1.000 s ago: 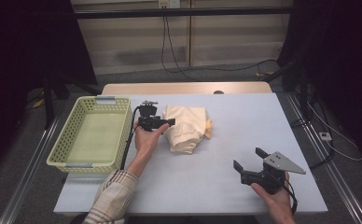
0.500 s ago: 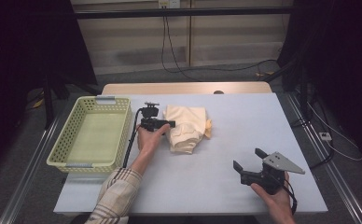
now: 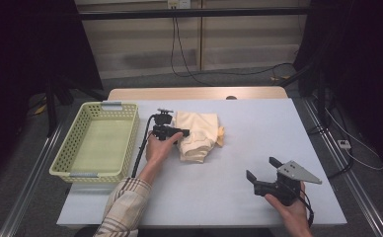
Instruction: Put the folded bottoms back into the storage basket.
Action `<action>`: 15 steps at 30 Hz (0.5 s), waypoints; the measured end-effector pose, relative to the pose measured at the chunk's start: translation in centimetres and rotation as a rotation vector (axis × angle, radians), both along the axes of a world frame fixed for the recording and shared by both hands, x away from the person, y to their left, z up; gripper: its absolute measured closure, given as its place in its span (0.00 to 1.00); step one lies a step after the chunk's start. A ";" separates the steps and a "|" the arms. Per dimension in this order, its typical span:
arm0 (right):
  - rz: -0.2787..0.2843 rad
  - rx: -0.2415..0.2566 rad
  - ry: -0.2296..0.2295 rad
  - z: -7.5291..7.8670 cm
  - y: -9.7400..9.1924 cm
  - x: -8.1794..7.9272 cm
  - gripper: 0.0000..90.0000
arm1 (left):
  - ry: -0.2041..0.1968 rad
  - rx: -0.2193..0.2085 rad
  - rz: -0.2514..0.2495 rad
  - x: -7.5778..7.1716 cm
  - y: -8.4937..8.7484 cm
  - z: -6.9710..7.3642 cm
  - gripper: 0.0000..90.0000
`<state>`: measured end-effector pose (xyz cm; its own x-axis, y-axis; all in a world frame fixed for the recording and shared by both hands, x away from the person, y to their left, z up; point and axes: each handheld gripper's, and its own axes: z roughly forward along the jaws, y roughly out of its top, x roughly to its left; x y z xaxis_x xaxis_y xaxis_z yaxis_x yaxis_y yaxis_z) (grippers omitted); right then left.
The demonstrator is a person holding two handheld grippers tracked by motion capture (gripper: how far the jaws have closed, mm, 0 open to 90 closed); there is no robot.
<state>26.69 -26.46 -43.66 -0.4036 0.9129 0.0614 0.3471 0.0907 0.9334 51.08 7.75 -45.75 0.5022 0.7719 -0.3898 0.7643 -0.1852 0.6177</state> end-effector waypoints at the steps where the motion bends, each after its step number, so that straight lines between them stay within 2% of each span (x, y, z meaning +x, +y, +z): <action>1: 0.000 0.000 0.002 0.0 0.0 0.0 0.08 | 0.011 -0.027 0.000 0.0 0.0 -0.1 0.50; 2: 0.000 0.000 0.002 0.0 0.0 0.0 0.08 | 0.014 -0.027 0.002 0.0 0.0 -0.1 0.50; 3: -0.001 0.001 0.003 0.0 0.0 0.0 0.08 | 0.027 -0.046 -0.001 0.0 -0.1 -0.2 0.56; 4: -0.001 0.000 0.003 0.0 0.0 0.0 0.08 | 0.024 -0.033 0.001 0.0 -0.2 -0.1 0.57; 6: -0.001 -0.003 0.004 0.0 0.0 0.0 0.08 | 0.029 -0.037 -0.002 0.0 -0.2 -0.1 0.57; 9: -0.002 -0.004 0.005 0.0 0.0 0.1 0.08 | 0.061 -0.073 -0.016 0.3 -0.3 -0.3 0.67; 10: -0.002 -0.004 0.005 0.0 0.0 0.1 0.08 | 0.061 -0.073 -0.016 0.3 -0.3 -0.3 0.69; 12: -0.001 -0.004 0.007 0.0 0.0 0.0 0.08 | 0.073 -0.080 -0.025 0.4 -0.3 -0.3 0.71; 15: 0.000 -0.004 0.007 0.0 0.0 0.0 0.08 | 0.101 -0.119 -0.036 0.5 -0.2 -0.5 0.76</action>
<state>26.73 -26.45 -43.69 -0.4031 0.9131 0.0607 0.3533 0.0941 0.9308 51.56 7.56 -46.29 0.4819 0.6994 -0.5278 0.8179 -0.1431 0.5572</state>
